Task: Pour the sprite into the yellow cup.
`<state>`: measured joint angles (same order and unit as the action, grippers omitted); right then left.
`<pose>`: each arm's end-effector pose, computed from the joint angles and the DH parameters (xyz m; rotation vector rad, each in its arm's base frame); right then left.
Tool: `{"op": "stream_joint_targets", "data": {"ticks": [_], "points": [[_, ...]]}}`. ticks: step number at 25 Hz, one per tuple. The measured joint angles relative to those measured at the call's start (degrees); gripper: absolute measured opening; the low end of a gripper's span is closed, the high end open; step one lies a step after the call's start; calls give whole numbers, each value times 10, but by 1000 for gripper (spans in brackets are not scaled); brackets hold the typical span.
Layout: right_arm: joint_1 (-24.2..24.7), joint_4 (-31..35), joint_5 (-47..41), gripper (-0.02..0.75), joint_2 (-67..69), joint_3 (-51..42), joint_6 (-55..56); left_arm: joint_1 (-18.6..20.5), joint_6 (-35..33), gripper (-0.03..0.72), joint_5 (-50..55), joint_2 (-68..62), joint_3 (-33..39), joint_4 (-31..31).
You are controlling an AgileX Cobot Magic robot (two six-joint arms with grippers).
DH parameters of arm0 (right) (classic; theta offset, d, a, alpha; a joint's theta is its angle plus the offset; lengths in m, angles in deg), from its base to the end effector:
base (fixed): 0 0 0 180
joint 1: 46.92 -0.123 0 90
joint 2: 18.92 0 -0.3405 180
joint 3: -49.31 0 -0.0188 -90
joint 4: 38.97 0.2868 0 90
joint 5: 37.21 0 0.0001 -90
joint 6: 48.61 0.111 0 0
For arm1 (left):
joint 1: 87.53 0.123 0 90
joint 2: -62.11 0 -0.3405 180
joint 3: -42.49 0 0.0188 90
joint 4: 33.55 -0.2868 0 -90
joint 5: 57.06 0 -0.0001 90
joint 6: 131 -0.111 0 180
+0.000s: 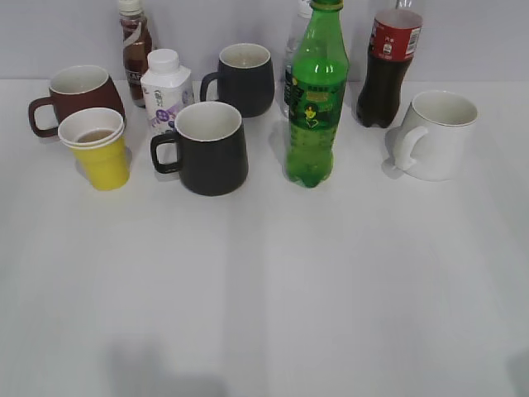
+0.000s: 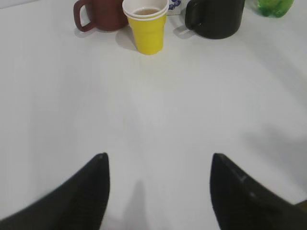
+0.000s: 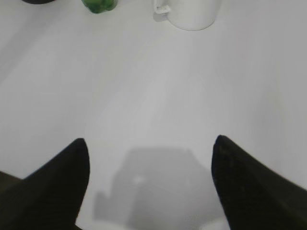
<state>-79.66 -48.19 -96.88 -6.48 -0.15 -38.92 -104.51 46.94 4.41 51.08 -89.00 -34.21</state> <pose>0.0130 -0.0099 0.2909 -0.4273 2.0765 0.2465 -0.0011 0.0015 0.2925 0.3496 2.0861 -0.1415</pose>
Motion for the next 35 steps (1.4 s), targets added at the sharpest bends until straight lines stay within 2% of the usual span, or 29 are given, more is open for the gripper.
{"op": "stream_joint_targets", "data": {"ticks": [3,5,7,11,15,17,35], "points": [[1,0,0,592,0,0,0,0,0,473,0,0,0,0],[22,0,0,592,0,0,0,5,0,459,0,0,0,0],[84,0,0,592,0,0,0,31,0,448,-1,5,0,0],[220,0,0,592,-28,-1,0,116,0,438,-1,22,0,0],[292,-3,-1,591,-63,-1,0,183,0,434,-3,47,1,0],[297,-3,-1,589,-64,-1,0,191,0,428,-3,49,1,0],[287,-2,0,589,-64,-1,0,187,0,384,-3,50,2,-1]]}}
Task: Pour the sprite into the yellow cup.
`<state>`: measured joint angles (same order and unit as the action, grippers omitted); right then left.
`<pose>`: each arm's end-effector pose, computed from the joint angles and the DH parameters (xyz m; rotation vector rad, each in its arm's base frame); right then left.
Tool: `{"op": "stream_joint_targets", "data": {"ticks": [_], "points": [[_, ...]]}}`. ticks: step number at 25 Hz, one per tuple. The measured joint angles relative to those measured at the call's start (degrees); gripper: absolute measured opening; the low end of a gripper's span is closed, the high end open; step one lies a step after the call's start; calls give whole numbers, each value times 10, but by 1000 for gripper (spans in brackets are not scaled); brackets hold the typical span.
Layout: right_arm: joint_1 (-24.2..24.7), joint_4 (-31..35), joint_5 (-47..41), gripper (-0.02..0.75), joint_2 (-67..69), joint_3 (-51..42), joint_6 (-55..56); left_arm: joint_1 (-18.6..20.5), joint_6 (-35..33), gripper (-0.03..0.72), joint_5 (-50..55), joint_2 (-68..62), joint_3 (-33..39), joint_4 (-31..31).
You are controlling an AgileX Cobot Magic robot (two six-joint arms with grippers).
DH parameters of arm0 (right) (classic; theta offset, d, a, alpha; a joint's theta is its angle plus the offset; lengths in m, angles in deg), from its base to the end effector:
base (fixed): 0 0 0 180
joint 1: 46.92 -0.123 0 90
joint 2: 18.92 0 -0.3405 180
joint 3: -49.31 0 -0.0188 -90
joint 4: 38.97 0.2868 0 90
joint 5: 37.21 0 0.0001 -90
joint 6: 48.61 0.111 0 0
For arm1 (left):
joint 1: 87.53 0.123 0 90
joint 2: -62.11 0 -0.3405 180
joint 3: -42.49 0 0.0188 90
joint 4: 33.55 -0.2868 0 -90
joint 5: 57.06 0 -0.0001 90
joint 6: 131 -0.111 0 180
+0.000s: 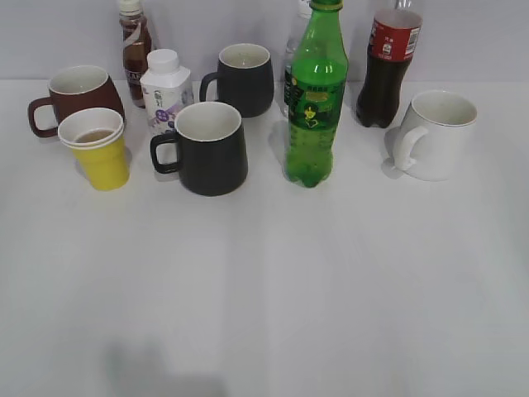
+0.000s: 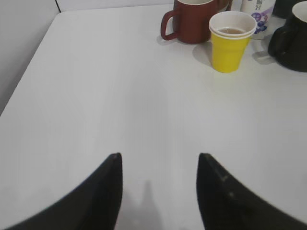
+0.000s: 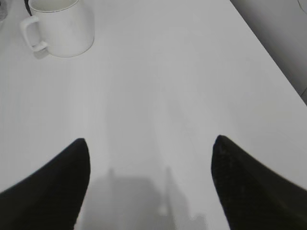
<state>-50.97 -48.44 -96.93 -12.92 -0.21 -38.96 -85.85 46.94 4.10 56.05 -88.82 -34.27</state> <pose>-0.0121 -0.0167 0.2901 0.1049 1.9981 -0.0434 -0.0155 0.0008 0.2912 0.0059 2.0234 0.0563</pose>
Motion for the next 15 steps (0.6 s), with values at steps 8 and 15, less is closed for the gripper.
{"op": "stream_joint_targets", "data": {"ticks": [8,15], "points": [[0,0,0,589,0,0,1,0,0,358,0,0,0,0],[0,0,0,589,0,0,1,0,0,320,0,0,0,0]]}}
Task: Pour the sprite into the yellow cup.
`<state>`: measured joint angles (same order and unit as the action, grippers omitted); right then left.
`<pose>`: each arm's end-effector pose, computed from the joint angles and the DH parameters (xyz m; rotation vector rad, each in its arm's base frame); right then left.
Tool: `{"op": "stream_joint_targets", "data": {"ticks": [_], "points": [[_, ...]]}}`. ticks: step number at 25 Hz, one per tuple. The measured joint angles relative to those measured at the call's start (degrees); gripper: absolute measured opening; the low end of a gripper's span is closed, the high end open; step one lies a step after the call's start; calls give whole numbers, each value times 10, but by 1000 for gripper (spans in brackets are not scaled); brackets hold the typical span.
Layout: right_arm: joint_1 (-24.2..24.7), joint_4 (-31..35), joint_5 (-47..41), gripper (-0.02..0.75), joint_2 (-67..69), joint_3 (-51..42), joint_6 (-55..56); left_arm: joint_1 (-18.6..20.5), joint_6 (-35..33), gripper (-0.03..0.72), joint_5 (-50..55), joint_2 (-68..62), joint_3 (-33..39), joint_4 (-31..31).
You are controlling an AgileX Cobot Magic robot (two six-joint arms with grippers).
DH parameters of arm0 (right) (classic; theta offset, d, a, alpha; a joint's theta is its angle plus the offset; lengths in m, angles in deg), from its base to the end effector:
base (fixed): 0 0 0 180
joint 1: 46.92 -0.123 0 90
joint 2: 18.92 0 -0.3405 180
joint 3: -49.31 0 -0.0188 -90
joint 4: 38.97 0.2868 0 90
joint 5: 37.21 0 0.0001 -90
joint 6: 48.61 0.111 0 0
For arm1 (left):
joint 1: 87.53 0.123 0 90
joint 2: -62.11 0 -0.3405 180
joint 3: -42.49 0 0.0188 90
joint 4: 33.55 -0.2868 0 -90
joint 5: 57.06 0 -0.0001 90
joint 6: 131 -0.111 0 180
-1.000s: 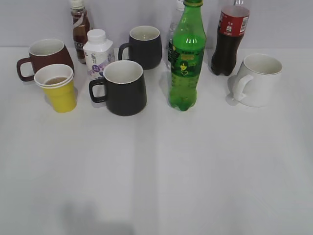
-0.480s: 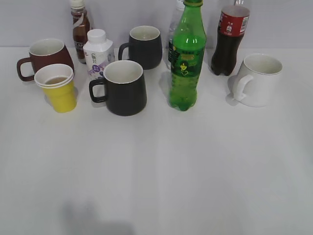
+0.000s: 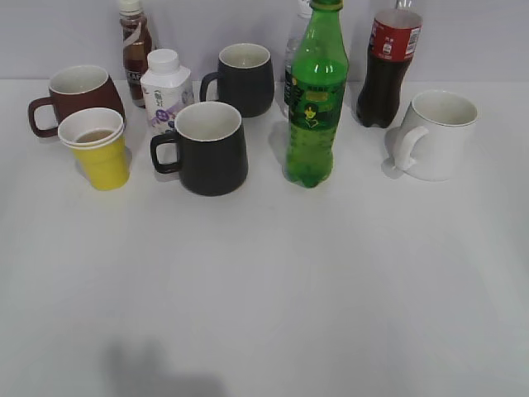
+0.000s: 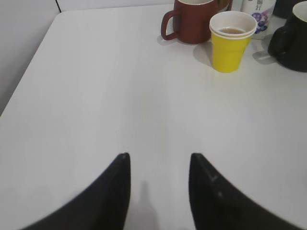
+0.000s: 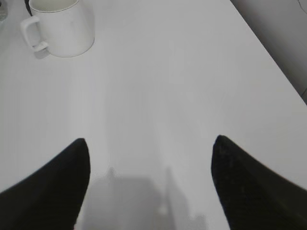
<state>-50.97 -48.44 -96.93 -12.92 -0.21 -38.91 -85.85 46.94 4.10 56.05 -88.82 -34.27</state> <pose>-0.0121 -0.0167 0.2901 0.1058 1.9981 -0.0428 -0.0155 0.0008 0.2912 0.0059 2.0234 0.0563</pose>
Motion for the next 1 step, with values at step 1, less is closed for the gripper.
{"op": "stream_joint_targets", "data": {"ticks": [1], "points": [[0,0,0,589,0,0,0,0,0,314,0,0,0,0]]}}
